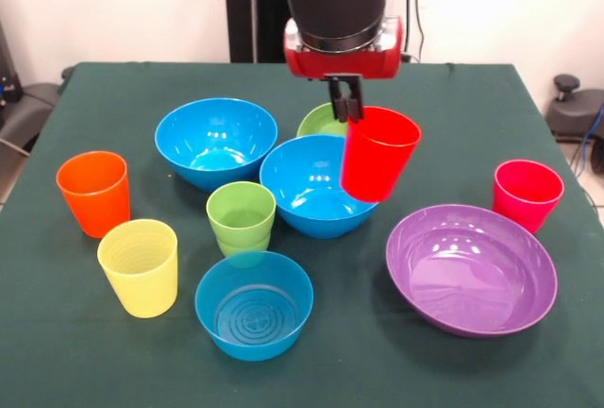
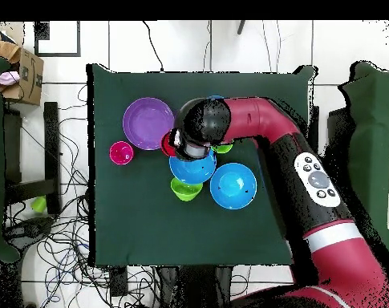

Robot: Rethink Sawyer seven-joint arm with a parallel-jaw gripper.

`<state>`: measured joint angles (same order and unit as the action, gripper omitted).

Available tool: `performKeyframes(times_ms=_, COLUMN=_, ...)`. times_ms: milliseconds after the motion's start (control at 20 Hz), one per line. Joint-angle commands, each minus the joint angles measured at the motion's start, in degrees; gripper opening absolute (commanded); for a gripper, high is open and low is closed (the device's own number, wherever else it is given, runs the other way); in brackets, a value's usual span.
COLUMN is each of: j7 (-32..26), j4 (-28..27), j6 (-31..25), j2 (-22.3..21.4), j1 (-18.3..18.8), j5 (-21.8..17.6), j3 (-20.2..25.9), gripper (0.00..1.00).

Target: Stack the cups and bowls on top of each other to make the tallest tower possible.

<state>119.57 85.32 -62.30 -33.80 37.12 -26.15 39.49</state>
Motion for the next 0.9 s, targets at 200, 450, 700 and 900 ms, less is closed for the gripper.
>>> performKeyframes(times_ms=200, j7=-16.7, j4=9.2, j6=-0.3, j2=0.3, j1=-1.1, j5=-7.2, j3=0.1, gripper=0.00)
performKeyframes(times_ms=450, j7=-14.7, j4=14.8, j6=1.9, j2=-1.4, j1=-0.5, j5=-7.7, j3=0.8, gripper=0.00)
performKeyframes(times_ms=700, j7=-14.2, j4=15.4, j6=5.7, j2=0.4, j1=0.0, j5=-10.9, j3=0.4, gripper=0.00)
performKeyframes(times_ms=900, j7=-16.1, j4=13.7, j6=8.0, j2=2.6, j1=1.8, j5=-13.4, j3=0.3, gripper=0.00)
